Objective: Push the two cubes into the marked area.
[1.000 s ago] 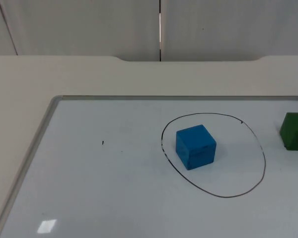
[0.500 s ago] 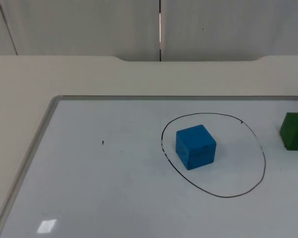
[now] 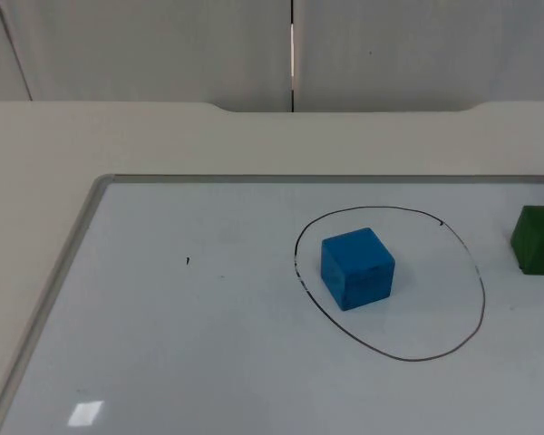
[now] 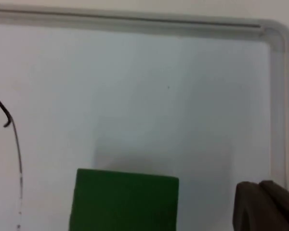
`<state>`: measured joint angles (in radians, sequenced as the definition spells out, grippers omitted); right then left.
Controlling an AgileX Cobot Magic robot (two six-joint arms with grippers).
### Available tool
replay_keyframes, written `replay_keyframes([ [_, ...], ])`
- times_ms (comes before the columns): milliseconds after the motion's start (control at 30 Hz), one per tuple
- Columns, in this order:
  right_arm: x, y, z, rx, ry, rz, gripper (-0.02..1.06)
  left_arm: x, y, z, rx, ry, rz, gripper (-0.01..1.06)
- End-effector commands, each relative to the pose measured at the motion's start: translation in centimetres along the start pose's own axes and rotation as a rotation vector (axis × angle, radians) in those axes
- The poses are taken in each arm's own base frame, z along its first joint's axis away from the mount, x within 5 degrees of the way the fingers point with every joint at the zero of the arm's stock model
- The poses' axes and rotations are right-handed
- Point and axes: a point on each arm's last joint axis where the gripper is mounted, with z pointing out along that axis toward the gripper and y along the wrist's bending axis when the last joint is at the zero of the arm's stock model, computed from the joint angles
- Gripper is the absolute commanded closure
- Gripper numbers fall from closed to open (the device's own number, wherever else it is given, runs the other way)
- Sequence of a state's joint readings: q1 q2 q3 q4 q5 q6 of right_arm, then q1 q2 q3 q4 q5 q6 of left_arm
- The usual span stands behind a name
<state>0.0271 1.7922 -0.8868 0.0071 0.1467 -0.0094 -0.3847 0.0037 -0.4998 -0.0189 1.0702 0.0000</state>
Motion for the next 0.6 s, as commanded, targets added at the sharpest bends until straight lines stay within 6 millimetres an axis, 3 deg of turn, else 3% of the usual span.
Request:
replay_keyframes([
  [0,-0.1,-0.2,0.5,0.004,-0.010,0.007,1.05,0.2,0.0,0.1,-0.005,0.005,0.001,1.05],
  [200,0.8,-0.2,2.1,0.004,0.036,0.048,1.05,0.2,0.0,0.1,-0.005,0.005,0.001,1.05],
  [567,0.9,-0.2,2.5,0.004,0.021,0.060,1.05,0.2,0.0,0.1,-0.005,0.005,0.001,1.05],
])
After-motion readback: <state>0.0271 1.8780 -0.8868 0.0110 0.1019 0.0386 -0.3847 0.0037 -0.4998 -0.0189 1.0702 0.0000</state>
